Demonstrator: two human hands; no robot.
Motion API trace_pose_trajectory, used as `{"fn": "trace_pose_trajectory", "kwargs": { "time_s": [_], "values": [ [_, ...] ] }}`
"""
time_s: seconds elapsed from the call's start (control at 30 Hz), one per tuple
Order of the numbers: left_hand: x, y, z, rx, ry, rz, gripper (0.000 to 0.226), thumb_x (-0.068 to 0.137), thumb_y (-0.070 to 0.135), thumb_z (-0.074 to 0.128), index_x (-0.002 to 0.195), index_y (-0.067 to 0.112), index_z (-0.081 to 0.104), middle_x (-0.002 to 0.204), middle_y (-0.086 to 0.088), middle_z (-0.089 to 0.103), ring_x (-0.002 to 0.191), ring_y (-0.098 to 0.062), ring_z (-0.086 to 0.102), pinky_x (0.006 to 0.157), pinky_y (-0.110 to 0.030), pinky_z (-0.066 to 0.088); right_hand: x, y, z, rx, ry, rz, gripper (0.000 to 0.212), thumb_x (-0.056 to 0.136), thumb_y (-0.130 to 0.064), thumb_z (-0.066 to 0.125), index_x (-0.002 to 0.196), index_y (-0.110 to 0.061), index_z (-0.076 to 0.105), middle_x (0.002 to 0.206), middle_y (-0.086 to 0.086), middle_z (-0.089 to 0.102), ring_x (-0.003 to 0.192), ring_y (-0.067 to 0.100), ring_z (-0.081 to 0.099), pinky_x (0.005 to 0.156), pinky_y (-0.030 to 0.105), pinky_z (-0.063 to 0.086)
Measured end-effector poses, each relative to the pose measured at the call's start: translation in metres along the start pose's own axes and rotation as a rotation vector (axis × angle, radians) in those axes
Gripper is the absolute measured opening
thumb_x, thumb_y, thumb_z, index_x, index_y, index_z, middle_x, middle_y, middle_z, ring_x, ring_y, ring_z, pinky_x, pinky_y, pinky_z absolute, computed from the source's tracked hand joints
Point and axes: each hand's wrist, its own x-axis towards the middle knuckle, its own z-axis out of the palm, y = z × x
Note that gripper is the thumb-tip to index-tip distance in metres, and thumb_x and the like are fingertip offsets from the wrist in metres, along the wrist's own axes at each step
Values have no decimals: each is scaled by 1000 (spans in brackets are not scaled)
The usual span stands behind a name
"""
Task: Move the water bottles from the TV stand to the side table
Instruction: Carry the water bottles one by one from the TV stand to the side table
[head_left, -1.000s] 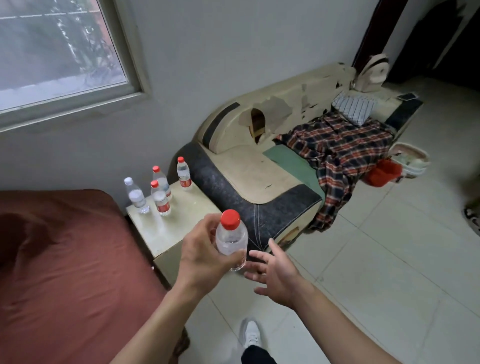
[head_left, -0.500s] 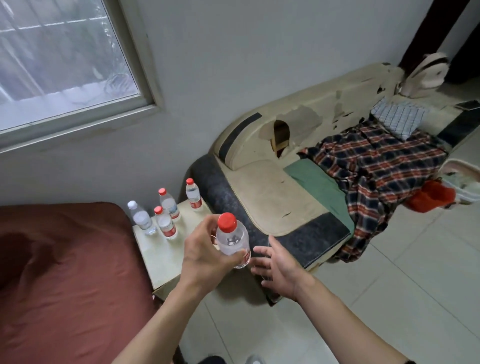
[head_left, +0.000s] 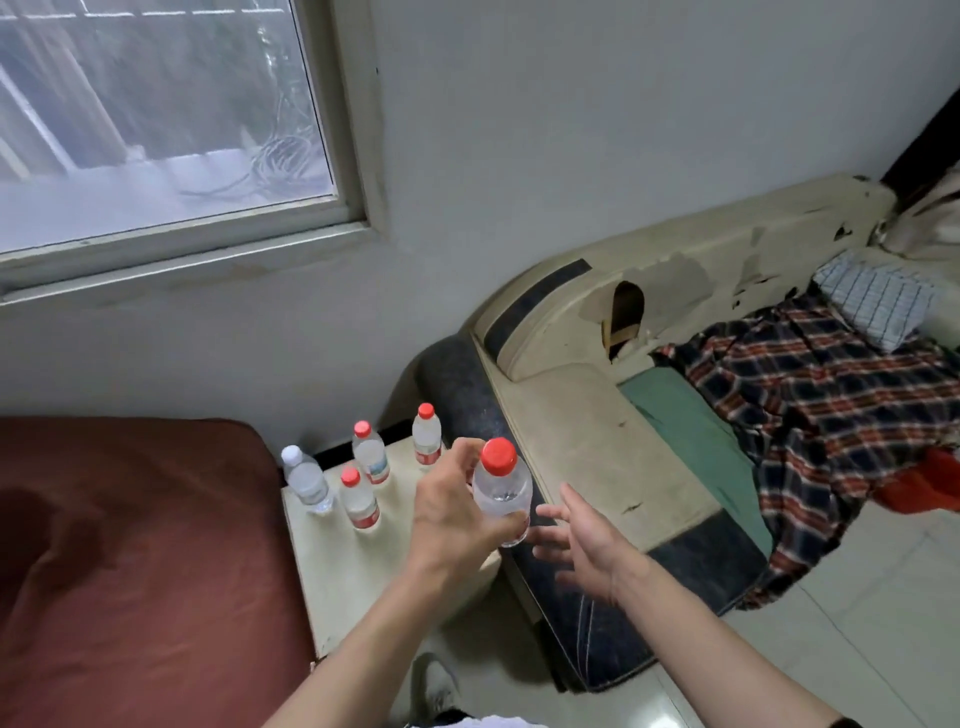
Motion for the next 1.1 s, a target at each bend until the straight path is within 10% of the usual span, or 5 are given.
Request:
{"fn": "trace_pose_trajectory", "kwargs": {
  "time_s": [0.3,0.67,1.1],
  "values": [
    [65,-53,-14,34,20,-78,56,55,29,88,102,32,58,90,19,63,88,1,60,70,-16,50,51,-48,32,-68,4,16,62,97,-64,26,131,-20,55,126,9,63,129,33,48,114,52,23],
    [94,-104,-3,51,125,-273,49,59,23,89,98,33,59,89,18,65,86,0,61,68,-11,45,110,-98,44,-371,8,-116,49,102,-52,31,123,-20,61,117,4,66,114,21,56,97,37,34],
    [109,-189,38,103,228,-496,40,63,24,82,90,29,54,84,10,59,79,-13,59,69,-39,52,178,-125,27,-973,-53,-304,41,94,-62,35,120,-37,56,117,-14,62,109,9,57,103,44,44]
  ]
}}
